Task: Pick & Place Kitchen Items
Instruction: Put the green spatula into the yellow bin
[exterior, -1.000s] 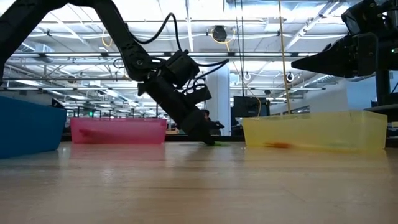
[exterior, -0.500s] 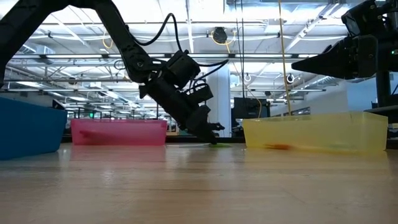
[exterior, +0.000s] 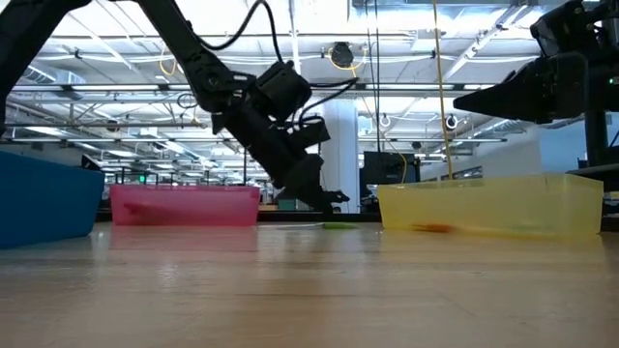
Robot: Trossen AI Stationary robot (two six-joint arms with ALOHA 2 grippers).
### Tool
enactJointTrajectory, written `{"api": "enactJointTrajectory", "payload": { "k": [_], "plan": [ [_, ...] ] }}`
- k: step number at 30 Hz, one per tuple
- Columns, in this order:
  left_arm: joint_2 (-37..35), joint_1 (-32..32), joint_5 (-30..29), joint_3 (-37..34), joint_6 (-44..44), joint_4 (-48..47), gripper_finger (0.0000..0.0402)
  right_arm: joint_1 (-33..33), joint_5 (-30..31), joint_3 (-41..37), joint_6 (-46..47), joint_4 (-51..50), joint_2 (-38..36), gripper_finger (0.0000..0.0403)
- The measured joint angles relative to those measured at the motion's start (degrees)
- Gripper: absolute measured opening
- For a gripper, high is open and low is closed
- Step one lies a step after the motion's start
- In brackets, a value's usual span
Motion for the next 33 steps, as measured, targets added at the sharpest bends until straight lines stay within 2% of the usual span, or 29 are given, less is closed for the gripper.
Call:
{"api": "enactJointTrajectory", "payload": {
  "k": [3, 6, 12, 16, 19, 21, 24, 27, 31, 33],
  "plan": [
    [-1.01, -0.22, -3.38, 0.07, -1.84, -3.64, 0.0128, -0.03, -2.15, 0.00, 2.79, -0.26, 0.00, 0.0171],
    [-1.10, -0.24, -2.84, 0.05, -2.82, -8.19, 0.0157, -0.01, -7.25, 0.47, 6.62, -0.90, 0.00, 0.0171],
    [-0.63, -0.80, -4.10, 0.22, -4.63, -13.50, 0.0175, -0.78, -7.52, 10.27, 10.64, -15.18, 1.92, 0.0171],
    [-0.58, -0.88, -1.68, 0.22, -5.69, -13.90, 0.0147, -3.31, -7.52, 21.63, 7.45, -25.50, 5.25, 0.0171],
    [-0.50, -1.19, 0.43, 0.22, -5.80, -14.05, 0.0100, -7.21, -7.56, 30.02, 5.87, -35.90, 8.29, 0.0171],
    [-0.50, -1.46, 2.90, 0.22, -6.02, -14.29, 0.0066, -10.81, -9.11, 35.21, 9.00, -44.97, 10.10, 0.0171],
    [-0.55, -2.86, 4.81, 0.30, -5.66, -15.33, 0.0017, -16.65, -19.94, 41.73, 17.75, -59.47, 13.12, 0.0171],
    [-0.49, -5.49, 6.39, 0.35, -5.38, -16.83, 0.0008, -20.96, -30.26, 45.53, 21.02, -67.76, 17.42, 0.0171],
    [-0.52, -9.21, 5.67, 0.42, -5.09, -19.73, 0.0017, -23.77, -36.81, 46.80, 16.73, -69.41, 22.28, 0.0171],
    [-0.53, -11.28, 4.94, 0.33, -5.64, -21.27, 0.0012, -25.01, -37.95, 47.40, 13.35, -69.44, 24.68, 0.0171]
  ]
}}
